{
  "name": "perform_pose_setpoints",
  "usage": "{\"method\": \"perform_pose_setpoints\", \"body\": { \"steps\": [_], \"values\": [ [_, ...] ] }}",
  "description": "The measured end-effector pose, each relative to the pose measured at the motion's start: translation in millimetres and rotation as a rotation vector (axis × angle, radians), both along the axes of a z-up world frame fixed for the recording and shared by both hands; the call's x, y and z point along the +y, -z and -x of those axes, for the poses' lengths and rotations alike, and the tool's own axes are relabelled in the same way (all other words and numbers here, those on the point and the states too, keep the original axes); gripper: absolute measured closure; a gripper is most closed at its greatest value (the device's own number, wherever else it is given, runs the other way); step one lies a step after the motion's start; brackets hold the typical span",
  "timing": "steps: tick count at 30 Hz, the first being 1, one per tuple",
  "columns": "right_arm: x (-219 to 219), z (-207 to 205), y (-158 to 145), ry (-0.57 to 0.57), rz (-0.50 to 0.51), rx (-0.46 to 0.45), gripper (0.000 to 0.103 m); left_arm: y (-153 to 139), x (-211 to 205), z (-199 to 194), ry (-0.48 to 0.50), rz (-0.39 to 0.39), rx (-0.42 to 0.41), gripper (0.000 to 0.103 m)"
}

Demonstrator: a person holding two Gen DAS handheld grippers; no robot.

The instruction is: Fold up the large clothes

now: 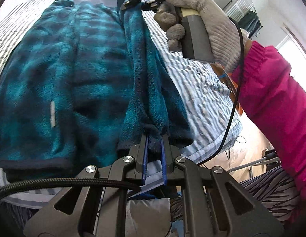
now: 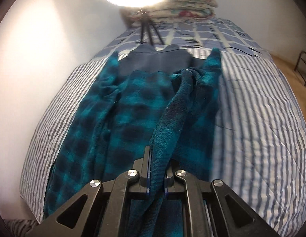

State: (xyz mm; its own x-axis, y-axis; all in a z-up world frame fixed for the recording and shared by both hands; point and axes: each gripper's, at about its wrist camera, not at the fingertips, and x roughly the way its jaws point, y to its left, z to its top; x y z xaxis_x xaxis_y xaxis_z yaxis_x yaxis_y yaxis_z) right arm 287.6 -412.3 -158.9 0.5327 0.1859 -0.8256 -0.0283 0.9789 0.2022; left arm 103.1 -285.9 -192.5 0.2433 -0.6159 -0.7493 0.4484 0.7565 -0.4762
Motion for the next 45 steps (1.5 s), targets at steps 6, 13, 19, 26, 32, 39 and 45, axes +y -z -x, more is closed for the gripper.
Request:
{"method": "perform_pose_setpoints", "body": {
  "steps": [6,13,19,26,32,39,45],
  "values": [
    [61,-22,23,-0.103,0.135,0.024,0.097,11,20,-6,-0.048,-0.006,0.034,0.094],
    [95,-33,50,-0.165,0.199,0.058,0.096,21,32,-8,-0.061,-0.018,0.044,0.094],
    [100,-28,54,-0.197,0.228,0.044,0.096,21,29,-2,-0.060,-0.029,0.034,0.094],
    [39,-1,1,-0.212,-0.171,-0.031,0.067,14,28,3,-0.070,-0.023,0.022,0.094],
    [11,38,6,-0.210,-0.144,0.011,0.076,7,33,6,-0.076,-0.019,0.011,0.093],
    [48,72,59,-0.328,0.028,0.093,0.076,-8,46,18,-0.026,-0.079,-0.013,0.093],
    [34,72,32,-0.330,-0.047,0.053,0.074,-33,53,-5,0.004,-0.166,-0.059,0.090]
  ]
}}
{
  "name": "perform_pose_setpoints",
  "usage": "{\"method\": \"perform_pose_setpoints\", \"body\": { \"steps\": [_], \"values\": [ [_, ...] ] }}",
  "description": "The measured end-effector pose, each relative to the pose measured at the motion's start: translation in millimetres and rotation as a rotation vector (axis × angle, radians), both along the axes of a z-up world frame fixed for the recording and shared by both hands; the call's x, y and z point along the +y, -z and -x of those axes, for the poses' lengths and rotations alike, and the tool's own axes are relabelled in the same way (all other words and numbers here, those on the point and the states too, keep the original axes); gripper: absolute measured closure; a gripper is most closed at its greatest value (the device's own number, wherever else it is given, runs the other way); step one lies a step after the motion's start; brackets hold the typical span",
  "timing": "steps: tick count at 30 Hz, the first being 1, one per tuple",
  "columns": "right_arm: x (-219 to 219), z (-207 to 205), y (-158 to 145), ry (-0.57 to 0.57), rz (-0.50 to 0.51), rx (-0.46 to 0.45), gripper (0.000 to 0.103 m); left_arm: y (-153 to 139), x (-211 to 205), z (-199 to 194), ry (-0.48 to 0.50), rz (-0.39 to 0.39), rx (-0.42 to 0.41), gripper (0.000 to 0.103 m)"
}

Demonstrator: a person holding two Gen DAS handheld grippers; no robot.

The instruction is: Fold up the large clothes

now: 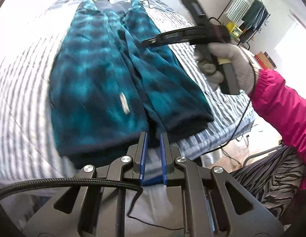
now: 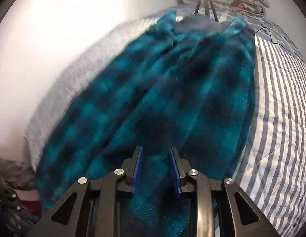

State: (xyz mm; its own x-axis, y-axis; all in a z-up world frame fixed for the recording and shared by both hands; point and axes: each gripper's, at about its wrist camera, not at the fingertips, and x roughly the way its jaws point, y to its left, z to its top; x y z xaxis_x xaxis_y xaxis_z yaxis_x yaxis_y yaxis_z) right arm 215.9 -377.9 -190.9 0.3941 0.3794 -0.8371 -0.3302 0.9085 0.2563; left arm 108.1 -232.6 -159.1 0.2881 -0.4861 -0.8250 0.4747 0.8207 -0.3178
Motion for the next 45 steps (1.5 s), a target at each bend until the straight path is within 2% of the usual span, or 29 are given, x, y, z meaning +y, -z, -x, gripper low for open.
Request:
{"method": "perform_pose_setpoints", "body": {
  "steps": [2,6,11,14,18,22,25,28,30,31,32,34,36,40,45],
  "values": [
    [-13,-5,-15,0.031,-0.021,-0.036,0.070,-7,5,-15,-0.003,-0.029,-0.007,0.080],
    [-35,-26,-36,0.110,-0.051,-0.084,0.057,-15,18,-51,-0.040,-0.063,-0.001,0.077],
    [-71,-87,-45,0.247,-0.062,-0.121,0.060,-21,34,-81,-0.098,0.002,0.022,0.076],
    [-93,-131,-39,0.343,-0.074,-0.125,0.066,-19,37,-91,-0.105,0.042,0.065,0.076],
    [-118,-187,-18,0.454,-0.069,-0.125,0.069,-14,39,-97,-0.107,0.006,0.065,0.076],
    [-136,-216,5,0.531,-0.089,-0.106,0.069,2,46,-105,-0.129,-0.006,0.119,0.076],
    [-132,-227,14,0.527,-0.115,-0.112,0.070,10,50,-107,-0.135,0.016,0.175,0.076],
    [-111,-238,19,0.467,-0.080,-0.143,0.071,9,47,-104,-0.116,0.023,0.183,0.076],
    [-91,-248,27,0.402,0.023,-0.160,0.070,7,42,-102,-0.096,0.027,0.180,0.076],
    [-80,-254,37,0.382,0.107,-0.153,0.070,5,39,-100,-0.082,0.022,0.173,0.076],
    [-76,-258,45,0.369,0.131,-0.134,0.071,3,37,-99,-0.076,0.016,0.164,0.076],
    [-70,-258,44,0.359,0.160,-0.152,0.071,-1,35,-96,-0.068,0.007,0.146,0.076],
    [-73,-254,33,0.357,0.147,-0.149,0.072,-3,36,-95,-0.071,0.015,0.144,0.076],
    [-91,-220,-4,0.370,0.027,-0.215,0.073,-5,39,-95,-0.080,0.028,0.142,0.076],
    [-82,-193,-8,0.318,-0.025,-0.175,0.073,-4,43,-95,-0.091,0.028,0.147,0.076]
  ]
}}
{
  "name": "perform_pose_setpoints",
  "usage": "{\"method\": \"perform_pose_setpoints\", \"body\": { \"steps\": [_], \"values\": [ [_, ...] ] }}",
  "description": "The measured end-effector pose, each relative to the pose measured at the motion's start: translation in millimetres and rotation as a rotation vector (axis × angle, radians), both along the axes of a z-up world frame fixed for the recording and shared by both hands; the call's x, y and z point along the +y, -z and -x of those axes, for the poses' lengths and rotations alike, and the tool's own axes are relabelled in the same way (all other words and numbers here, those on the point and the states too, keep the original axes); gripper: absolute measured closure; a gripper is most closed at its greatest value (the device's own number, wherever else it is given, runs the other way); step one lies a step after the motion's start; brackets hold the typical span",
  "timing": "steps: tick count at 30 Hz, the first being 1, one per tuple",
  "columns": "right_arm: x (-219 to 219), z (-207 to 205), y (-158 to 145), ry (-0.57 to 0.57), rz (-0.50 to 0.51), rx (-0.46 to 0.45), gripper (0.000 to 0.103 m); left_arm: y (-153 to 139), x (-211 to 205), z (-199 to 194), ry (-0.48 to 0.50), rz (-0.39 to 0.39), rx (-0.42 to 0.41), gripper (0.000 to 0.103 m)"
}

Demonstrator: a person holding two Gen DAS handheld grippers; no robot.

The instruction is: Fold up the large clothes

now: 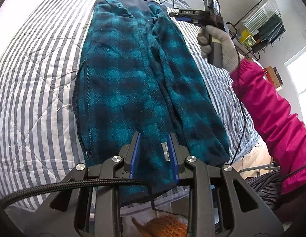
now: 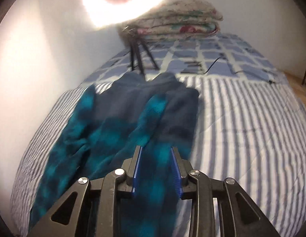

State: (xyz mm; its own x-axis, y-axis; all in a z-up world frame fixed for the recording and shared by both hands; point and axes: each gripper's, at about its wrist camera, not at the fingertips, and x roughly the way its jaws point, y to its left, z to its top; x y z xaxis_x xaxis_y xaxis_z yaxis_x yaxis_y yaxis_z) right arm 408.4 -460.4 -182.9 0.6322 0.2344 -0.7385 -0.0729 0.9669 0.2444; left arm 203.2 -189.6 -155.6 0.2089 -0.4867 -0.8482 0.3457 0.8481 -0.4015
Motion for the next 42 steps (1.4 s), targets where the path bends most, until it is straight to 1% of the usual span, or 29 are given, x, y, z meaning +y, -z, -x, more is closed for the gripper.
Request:
{"method": "perform_pose_setpoints", "body": {
  "steps": [1,3,5,7,9,10,11,13,14,18,19,20,21,23,25,27,28,30,32,34,36,39,42],
  "values": [
    [9,2,4,-0.032,0.000,0.015,0.073,0,0,0,-0.002,0.003,0.002,0.076],
    [28,0,15,-0.071,0.034,0.043,0.074,-1,-1,1,0.001,0.000,-0.003,0.076],
    [43,-2,31,-0.075,0.062,0.072,0.074,-3,-2,2,0.005,-0.003,-0.009,0.076],
    [49,-3,43,-0.047,0.069,0.079,0.074,-3,-4,2,0.007,-0.004,-0.010,0.076],
    [56,-3,41,-0.062,0.130,0.073,0.074,-5,-3,3,0.007,0.000,-0.018,0.076],
    [55,-3,39,-0.061,0.129,0.083,0.074,-7,-3,4,0.014,-0.004,-0.027,0.076],
    [51,-1,32,-0.055,0.112,0.092,0.074,-8,-3,5,0.017,-0.008,-0.037,0.076],
    [41,8,18,-0.029,0.073,0.081,0.074,-11,1,7,0.013,-0.011,-0.054,0.076],
    [33,20,6,-0.007,0.027,0.064,0.073,-12,4,7,0.008,-0.010,-0.057,0.076],
    [16,64,-29,0.022,-0.040,0.030,0.070,-16,17,6,-0.018,0.010,-0.067,0.075],
    [13,76,-36,0.020,-0.053,0.028,0.069,-16,20,5,-0.022,0.016,-0.070,0.069],
    [11,95,-47,0.014,-0.070,0.024,0.067,-16,25,5,-0.033,0.024,-0.074,0.062],
    [12,109,-55,0.008,-0.078,0.020,0.061,-16,30,5,-0.047,0.035,-0.075,0.059],
    [12,142,-70,0.001,-0.084,0.005,0.053,-12,43,2,-0.085,0.060,-0.062,0.058],
    [14,178,-82,-0.013,-0.092,0.002,0.051,-3,54,-1,-0.117,0.081,-0.033,0.058],
    [15,208,-85,-0.020,-0.099,0.011,0.051,12,66,-6,-0.149,0.112,0.032,0.058],
    [15,229,-84,-0.018,-0.108,0.020,0.050,17,70,-6,-0.159,0.126,0.054,0.058],
    [12,256,-77,-0.006,-0.133,0.039,0.048,30,79,-8,-0.189,0.171,0.117,0.057],
    [7,281,-62,0.013,-0.175,0.078,0.047,43,88,-9,-0.222,0.219,0.180,0.053],
    [5,303,-43,0.025,-0.202,0.125,0.042,54,96,-10,-0.248,0.267,0.233,0.053],
    [4,322,-22,0.036,-0.214,0.171,0.042,65,103,-10,-0.281,0.317,0.280,0.053],
    [-5,345,11,0.064,-0.318,0.241,0.038,79,109,-10,-0.313,0.369,0.332,0.052],
    [-7,359,31,0.062,-0.411,0.278,0.036,92,107,-10,-0.304,0.386,0.371,0.052]
  ]
}}
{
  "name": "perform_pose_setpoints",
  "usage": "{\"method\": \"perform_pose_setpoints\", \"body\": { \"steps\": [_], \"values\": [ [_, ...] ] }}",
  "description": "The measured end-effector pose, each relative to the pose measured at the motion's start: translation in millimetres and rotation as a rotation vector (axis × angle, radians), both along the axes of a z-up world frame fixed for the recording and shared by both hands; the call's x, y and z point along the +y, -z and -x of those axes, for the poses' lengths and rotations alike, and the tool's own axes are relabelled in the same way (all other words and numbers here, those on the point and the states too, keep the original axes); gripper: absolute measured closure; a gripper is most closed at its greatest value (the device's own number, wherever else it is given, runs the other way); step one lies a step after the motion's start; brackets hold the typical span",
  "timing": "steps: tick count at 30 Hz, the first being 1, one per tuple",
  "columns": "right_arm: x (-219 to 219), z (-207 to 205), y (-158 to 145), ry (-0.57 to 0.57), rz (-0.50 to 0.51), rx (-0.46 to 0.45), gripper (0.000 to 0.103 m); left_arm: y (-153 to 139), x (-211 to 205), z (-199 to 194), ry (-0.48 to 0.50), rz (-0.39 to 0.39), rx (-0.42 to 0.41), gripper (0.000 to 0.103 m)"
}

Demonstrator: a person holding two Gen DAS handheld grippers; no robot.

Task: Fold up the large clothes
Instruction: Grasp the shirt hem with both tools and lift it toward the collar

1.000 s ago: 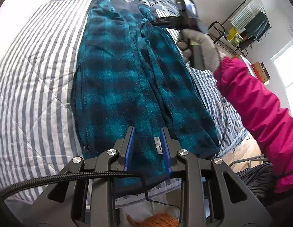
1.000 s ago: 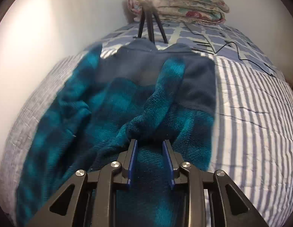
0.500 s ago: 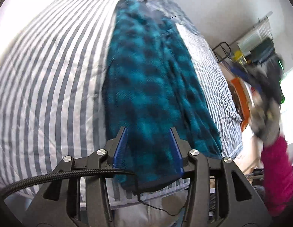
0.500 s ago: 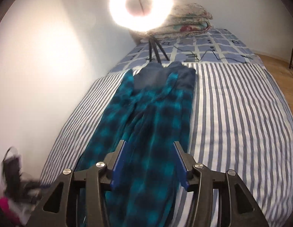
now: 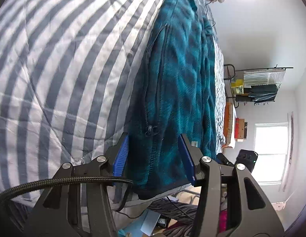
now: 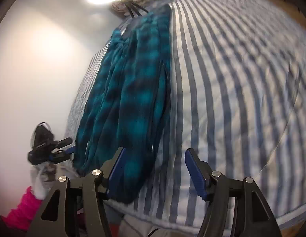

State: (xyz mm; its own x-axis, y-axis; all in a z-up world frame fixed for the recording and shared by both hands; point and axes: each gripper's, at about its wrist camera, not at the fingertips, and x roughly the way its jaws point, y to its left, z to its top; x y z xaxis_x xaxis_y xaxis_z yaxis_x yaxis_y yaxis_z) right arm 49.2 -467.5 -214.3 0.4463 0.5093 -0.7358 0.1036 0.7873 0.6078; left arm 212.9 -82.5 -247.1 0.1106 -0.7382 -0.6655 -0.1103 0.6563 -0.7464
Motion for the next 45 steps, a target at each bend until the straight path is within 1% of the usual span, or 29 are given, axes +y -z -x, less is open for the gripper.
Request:
{"method": "perform_pose_setpoints", "body": {
  "steps": [1,4,6,8,10,12,13,15,16,17,18,19,21,22,24,27,28,29,32,33,34,36,37,38,40,41,43,44,45],
  "values": [
    [1,3,5,-0.011,-0.019,0.006,0.036,3,-1,1,0.002,0.004,0.004,0.052],
    [10,7,16,-0.061,-0.092,0.018,0.036,12,-8,7,0.011,0.049,0.029,0.052],
    [18,6,22,-0.097,-0.143,0.026,0.036,15,-12,13,0.022,0.060,0.033,0.053],
    [26,5,25,-0.122,-0.177,0.025,0.037,14,-19,18,0.046,0.051,0.018,0.053],
    [35,5,29,-0.150,-0.212,0.030,0.040,10,-26,20,0.064,0.023,-0.004,0.053],
    [42,5,33,-0.169,-0.225,0.030,0.043,6,-31,22,0.079,-0.016,-0.024,0.062],
    [46,4,34,-0.177,-0.223,0.031,0.045,4,-34,22,0.086,-0.046,-0.033,0.069],
    [55,-4,36,-0.198,-0.231,0.029,0.047,-2,-38,23,0.105,-0.078,-0.055,0.076],
    [59,-8,37,-0.210,-0.230,0.026,0.050,-6,-42,22,0.118,-0.097,-0.069,0.080],
    [67,-10,35,-0.230,-0.208,0.023,0.056,-9,-44,22,0.127,-0.110,-0.084,0.082],
    [73,-12,34,-0.243,-0.173,0.022,0.060,-10,-45,24,0.132,-0.119,-0.095,0.082],
    [77,-14,33,-0.251,-0.151,0.015,0.062,-14,-48,24,0.136,-0.127,-0.106,0.082],
    [81,-17,30,-0.254,-0.143,0.015,0.066,-20,-50,25,0.138,-0.145,-0.128,0.082],
    [80,-16,30,-0.253,-0.148,0.015,0.066,-18,-46,24,0.137,-0.142,-0.127,0.082],
    [82,-18,30,-0.251,-0.149,0.009,0.070,-16,-43,22,0.123,-0.117,-0.109,0.082],
    [80,-15,32,-0.247,-0.149,0.010,0.071,-11,-32,22,0.087,-0.072,-0.068,0.082],
    [78,-16,32,-0.245,-0.152,0.013,0.070,-10,-26,21,0.078,-0.076,-0.055,0.080],
    [71,-14,34,-0.245,-0.156,0.014,0.069,-9,-24,20,0.073,-0.080,-0.042,0.071],
    [65,-11,32,-0.254,-0.153,0.011,0.067,-10,-11,19,0.034,-0.066,-0.032,0.056],
    [62,-10,32,-0.258,-0.151,0.011,0.064,-10,-7,18,0.023,-0.067,-0.022,0.055],
    [63,-10,32,-0.258,-0.142,0.015,0.064,-11,-5,19,0.016,-0.074,-0.012,0.054],
    [66,-10,29,-0.261,-0.126,0.013,0.064,-14,-2,19,0.026,-0.113,-0.003,0.054],
    [69,-11,28,-0.262,-0.119,0.012,0.064,-16,-2,20,0.047,-0.135,-0.002,0.054],
    [70,-11,27,-0.261,-0.119,0.011,0.064,-19,-3,20,0.085,-0.176,-0.003,0.054],
    [71,-11,27,-0.256,-0.120,0.009,0.064,-28,-9,23,0.189,-0.271,-0.006,0.051],
    [72,-10,26,-0.255,-0.115,0.006,0.064,-31,-16,27,0.294,-0.347,0.004,0.050],
    [73,-10,25,-0.251,-0.101,0.002,0.064,-36,-25,37,0.448,-0.467,0.025,0.050],
    [73,-9,23,-0.250,-0.094,-0.002,0.064,-38,-28,44,0.525,-0.543,0.043,0.050],
    [73,-9,21,-0.250,-0.088,-0.006,0.064,-38,-30,50,0.580,-0.596,0.068,0.050]
  ]
}}
